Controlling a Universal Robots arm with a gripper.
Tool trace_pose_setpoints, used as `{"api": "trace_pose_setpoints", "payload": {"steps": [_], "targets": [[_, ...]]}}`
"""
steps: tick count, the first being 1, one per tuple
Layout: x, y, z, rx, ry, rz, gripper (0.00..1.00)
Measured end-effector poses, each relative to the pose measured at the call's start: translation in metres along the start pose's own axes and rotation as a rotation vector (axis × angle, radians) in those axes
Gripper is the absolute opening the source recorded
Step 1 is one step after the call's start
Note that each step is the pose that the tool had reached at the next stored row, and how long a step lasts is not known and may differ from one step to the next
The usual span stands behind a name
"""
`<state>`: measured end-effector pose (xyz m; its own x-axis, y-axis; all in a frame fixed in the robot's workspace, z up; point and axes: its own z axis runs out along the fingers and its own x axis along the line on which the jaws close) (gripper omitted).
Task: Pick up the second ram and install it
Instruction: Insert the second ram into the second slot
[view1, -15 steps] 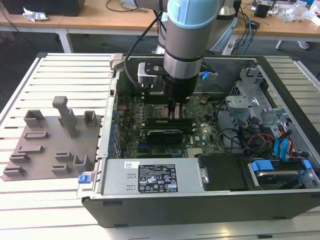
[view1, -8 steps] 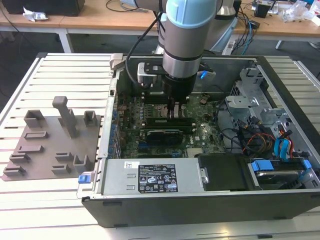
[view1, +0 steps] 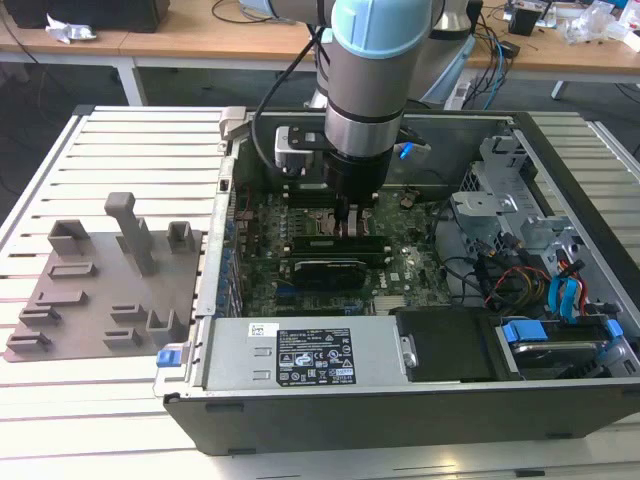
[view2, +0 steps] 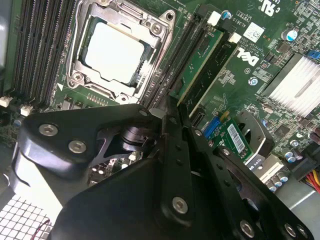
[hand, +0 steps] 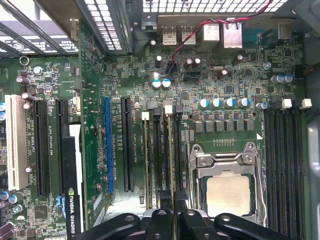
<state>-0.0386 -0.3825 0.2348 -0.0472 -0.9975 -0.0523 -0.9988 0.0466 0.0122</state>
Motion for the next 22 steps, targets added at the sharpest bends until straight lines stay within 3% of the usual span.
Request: {"api": "trace_pose_setpoints", "payload": {"steps": [10,22], "targets": [[0.0004,0.0003,0.0060,-0.0001,0.0002,0.000,0.13],[0.0003,-0.0014,0.0073,0.0000,0.0000,0.000,0.13]]}}
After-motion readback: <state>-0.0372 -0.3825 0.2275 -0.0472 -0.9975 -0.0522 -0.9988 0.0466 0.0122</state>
